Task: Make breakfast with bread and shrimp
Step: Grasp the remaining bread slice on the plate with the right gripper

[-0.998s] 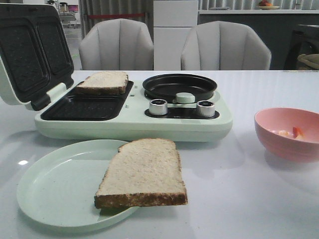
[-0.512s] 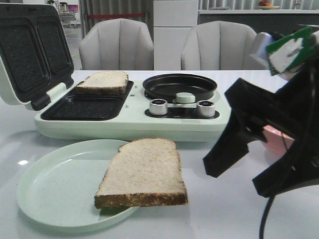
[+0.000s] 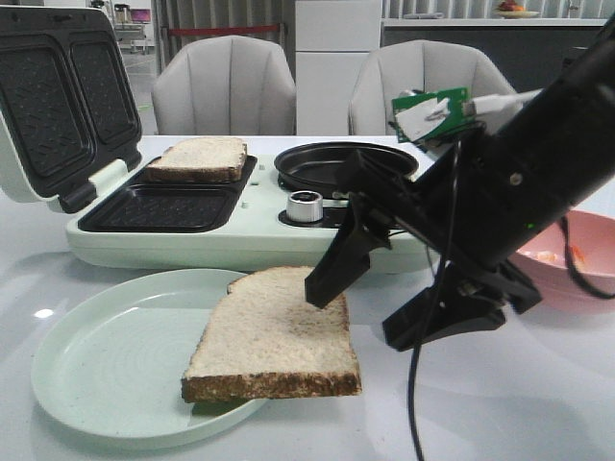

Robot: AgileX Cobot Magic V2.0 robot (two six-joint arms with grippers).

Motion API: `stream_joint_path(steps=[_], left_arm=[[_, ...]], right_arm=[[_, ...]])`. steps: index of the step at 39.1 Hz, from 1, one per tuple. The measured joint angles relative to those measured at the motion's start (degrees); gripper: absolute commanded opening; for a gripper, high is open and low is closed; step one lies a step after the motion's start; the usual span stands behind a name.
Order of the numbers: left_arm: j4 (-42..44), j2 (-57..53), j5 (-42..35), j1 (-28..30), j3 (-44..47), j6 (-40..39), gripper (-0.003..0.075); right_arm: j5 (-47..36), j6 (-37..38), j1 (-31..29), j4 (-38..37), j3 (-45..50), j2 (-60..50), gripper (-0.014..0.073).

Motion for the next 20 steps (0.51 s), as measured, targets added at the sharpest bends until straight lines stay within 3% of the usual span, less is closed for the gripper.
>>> stream_joint_path(steps=[7, 20], left_arm=[[0.0, 0.0, 0.0, 0.0, 0.0, 0.0, 0.0424], [0.0, 0.0, 0.0, 0.0, 0.0, 0.0, 0.0424]], right_arm=[[1.61, -10.67, 0.0, 11.69, 0.0, 4.31, 0.0559], [3.07, -12.89, 0.0, 14.03, -2.59, 7.47, 0.0546]])
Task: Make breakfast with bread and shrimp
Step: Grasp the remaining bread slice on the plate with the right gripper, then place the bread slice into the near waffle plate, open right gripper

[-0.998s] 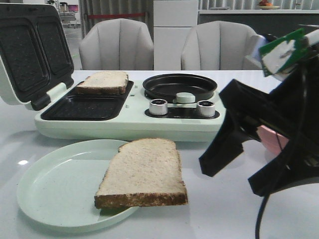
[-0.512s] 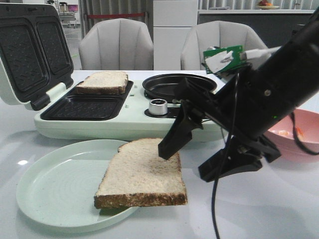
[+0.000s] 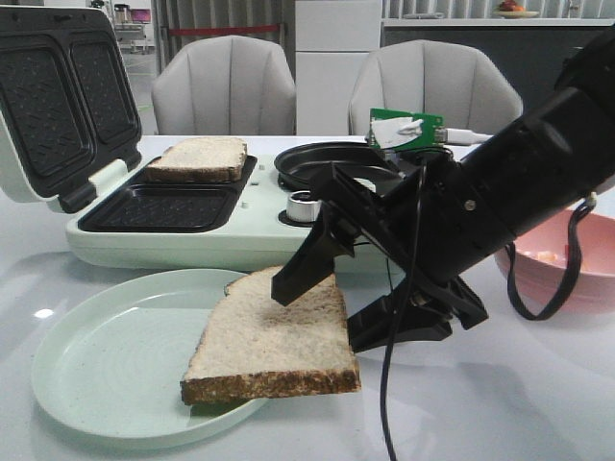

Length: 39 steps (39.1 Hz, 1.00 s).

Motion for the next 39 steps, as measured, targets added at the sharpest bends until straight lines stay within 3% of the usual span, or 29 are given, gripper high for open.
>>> stream_joint_path(steps=[2, 7, 12, 20, 32, 39], left_arm=[[0.0, 0.0, 0.0, 0.0, 0.0, 0.0, 0.0424], [0.0, 0.0, 0.0, 0.0, 0.0, 0.0, 0.0424], [0.0, 0.0, 0.0, 0.0, 0.0, 0.0, 0.0424], [0.0, 0.0, 0.0, 0.0, 0.0, 0.0, 0.0424], [0.0, 0.0, 0.0, 0.0, 0.0, 0.0, 0.0424], [0.0, 0.0, 0.0, 0.0, 0.0, 0.0, 0.0424]], right_arm=[[0.31, 0.0, 0.0, 0.12, -0.38, 0.88, 0.0483], [0.31, 0.0, 0.0, -0.09, -0.38, 1.51, 0.0226], [0.69, -0.14, 0.0, 0.01, -0.52, 1.63, 0.0097], [0.72, -0.14, 0.0, -2.17, -0.55, 0.12, 0.0084], [1.42, -0.14, 0.0, -5.2, -0.66, -14.36, 0.0084], [2.45, -0.14, 0.23, -3.18, -8.76, -14.48, 0.0084]])
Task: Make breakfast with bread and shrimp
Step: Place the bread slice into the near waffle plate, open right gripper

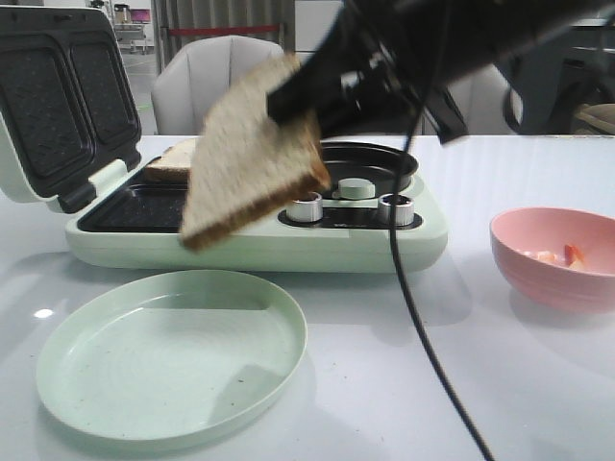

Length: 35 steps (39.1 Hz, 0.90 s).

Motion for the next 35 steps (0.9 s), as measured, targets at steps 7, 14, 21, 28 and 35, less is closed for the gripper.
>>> stream_joint_path(steps=[7, 14, 21, 28, 35], left_arm=[[0.0, 0.0, 0.0, 0.0, 0.0, 0.0, 0.0424], [0.0, 0.0, 0.0, 0.0, 0.0, 0.0, 0.0424], [0.0, 0.0, 0.0, 0.0, 0.0, 0.02, 0.0424], [0.0, 0.0, 0.0, 0.0, 0.0, 0.02, 0.0424], [0.0, 0.0, 0.0, 0.0, 0.0, 0.02, 0.0424]], right_arm=[[-0.57, 3.69, 3.25, 1.79, -17.41, 14.05, 0.0084], [-0.57, 10.9, 4.09, 0.25, -33.93, 28.87, 0.0084], [0.24, 15.29, 4.35, -2.33, -41.79, 36.79, 0.0174], [-0.16, 15.76, 4.71, -5.1, -42.13, 37.23, 0.0442], [-0.05, 16.17, 4.72, -9.93, -42.2, 37.23, 0.0454]])
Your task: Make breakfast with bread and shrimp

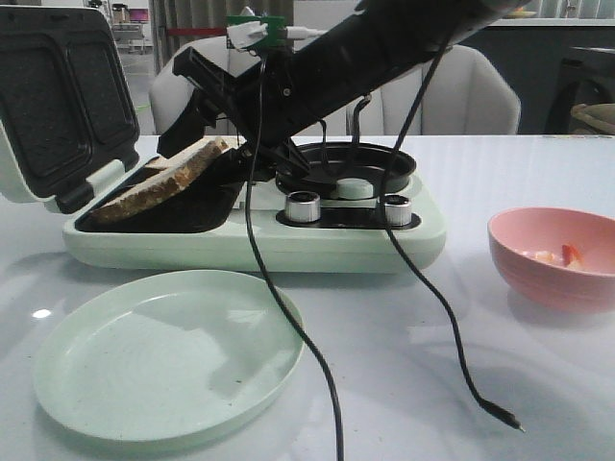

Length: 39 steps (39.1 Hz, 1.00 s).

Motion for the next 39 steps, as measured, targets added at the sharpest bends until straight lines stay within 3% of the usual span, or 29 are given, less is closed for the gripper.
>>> stream_joint_path(steps=[8, 17, 26, 33, 39], left_arm=[[0.0, 0.0, 0.0, 0.0, 0.12, 0.0, 0.0424], [0.0, 0.0, 0.0, 0.0, 0.12, 0.0, 0.0424], [0.0, 0.0, 0.0, 0.0, 0.12, 0.0, 0.0424], [0.0, 0.0, 0.0, 0.0, 0.12, 0.0, 0.0424], [0.0, 0.0, 0.0, 0.0, 0.12, 0.09, 0.0424]], right_arm=[[2.6, 11.98, -1.43, -21.44, 0.0, -5.34, 0.0454], [7.37, 19.52, -1.64, -41.42, 2.53, -23.49, 0.0454], [6.14, 22.86, -1.64, -53.36, 28.71, -57.79, 0.0454], [9.51, 36.82, -1.64, -69.54, 43.69, -81.95, 0.0454], [8.84, 38.75, -1.64, -70.77, 53.57, -95.43, 0.0454]])
